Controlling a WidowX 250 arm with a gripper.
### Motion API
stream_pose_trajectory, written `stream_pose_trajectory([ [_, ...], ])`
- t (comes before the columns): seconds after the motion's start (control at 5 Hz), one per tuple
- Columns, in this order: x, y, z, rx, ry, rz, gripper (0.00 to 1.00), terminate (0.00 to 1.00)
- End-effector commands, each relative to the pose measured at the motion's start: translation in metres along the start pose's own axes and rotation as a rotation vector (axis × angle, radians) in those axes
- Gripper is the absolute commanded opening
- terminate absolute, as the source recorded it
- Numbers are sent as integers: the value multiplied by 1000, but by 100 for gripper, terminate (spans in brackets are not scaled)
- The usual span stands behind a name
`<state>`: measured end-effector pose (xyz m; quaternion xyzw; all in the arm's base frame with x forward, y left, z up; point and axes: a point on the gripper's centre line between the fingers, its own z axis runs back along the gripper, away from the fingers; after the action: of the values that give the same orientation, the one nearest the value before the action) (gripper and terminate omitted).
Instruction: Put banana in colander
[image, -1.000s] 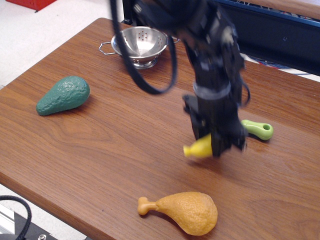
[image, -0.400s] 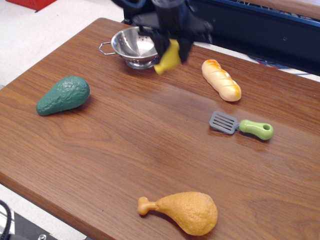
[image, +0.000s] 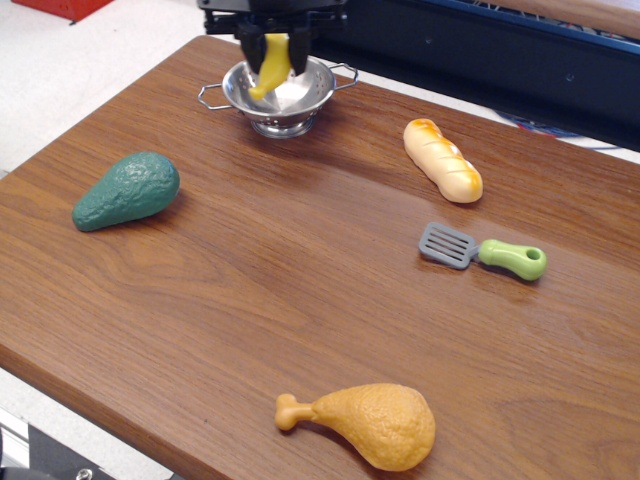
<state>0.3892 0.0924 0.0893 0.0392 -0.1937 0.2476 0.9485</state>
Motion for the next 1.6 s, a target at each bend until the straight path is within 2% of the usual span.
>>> stream_pose_trajectory([
  [0.0, 20, 8, -2, 47, -78, 66, 0, 0],
  [0.2, 25, 2, -7, 45, -90, 70, 0, 0],
  [0.4, 24, 1, 0, 8, -139, 75, 100, 0],
  [0.6, 28, -2, 2, 29, -186, 70, 100, 0],
  [0.8, 21, -9, 11, 7, -199, 31, 100, 0],
  [1.0, 15, -13, 26, -26, -197, -11, 100, 0],
  [1.4, 15, -13, 26, -26, -197, -11, 100, 0],
])
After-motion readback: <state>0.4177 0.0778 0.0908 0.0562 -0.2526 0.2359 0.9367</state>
